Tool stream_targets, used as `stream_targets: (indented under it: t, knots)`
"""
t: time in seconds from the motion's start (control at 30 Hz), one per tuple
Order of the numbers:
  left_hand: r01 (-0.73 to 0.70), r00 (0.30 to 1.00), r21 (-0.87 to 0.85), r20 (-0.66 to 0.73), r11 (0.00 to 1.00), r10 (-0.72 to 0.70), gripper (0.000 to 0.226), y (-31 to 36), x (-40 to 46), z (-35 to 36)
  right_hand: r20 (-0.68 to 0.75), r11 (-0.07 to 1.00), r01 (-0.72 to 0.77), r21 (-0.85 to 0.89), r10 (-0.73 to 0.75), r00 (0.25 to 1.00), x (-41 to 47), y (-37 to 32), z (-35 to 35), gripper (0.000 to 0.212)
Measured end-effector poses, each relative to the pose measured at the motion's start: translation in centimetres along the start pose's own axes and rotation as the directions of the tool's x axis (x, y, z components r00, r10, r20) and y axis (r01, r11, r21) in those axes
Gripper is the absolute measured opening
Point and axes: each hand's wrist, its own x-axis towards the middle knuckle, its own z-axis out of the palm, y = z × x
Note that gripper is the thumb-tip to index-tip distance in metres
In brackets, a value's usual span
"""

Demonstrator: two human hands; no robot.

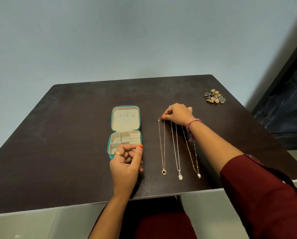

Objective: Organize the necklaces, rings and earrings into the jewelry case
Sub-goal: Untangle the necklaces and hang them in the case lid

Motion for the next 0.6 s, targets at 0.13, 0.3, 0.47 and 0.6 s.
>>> stream_targets:
  t: [0.13, 0.3, 0.47, 0.6]
  knots:
    - [-0.008, 1.0, 0.001, -0.008, 1.0, 0.008, 0.009, -0.1, 0.0, 0.0, -0.038, 0.998, 0.02, -0.066, -0.022, 0.999, 0.3, -0.8, 0.3, 0.017]
    - [-0.023, 1.0, 0.004, -0.001, 1.0, 0.023, 0.008, 0.2, -0.1, 0.1, -0.113, 0.977, 0.041, -0.21, -0.066, 0.991, 0.0, -1.3, 1.4, 0.023]
    - [-0.026, 0.999, -0.011, -0.019, 1.0, 0.025, 0.006, 0.5, -0.3, -0.1, -0.095, 0.974, 0.057, -0.219, -0.079, 0.992, -0.4, -1.3, 1.9, 0.022]
    - [-0.012, 0.999, -0.038, -0.049, 0.999, 0.01, 0.007, 0.8, -0.2, -0.2, -0.112, 0.997, 0.057, 0.053, -0.051, 0.992, -1.2, -2.1, 0.2, 0.022]
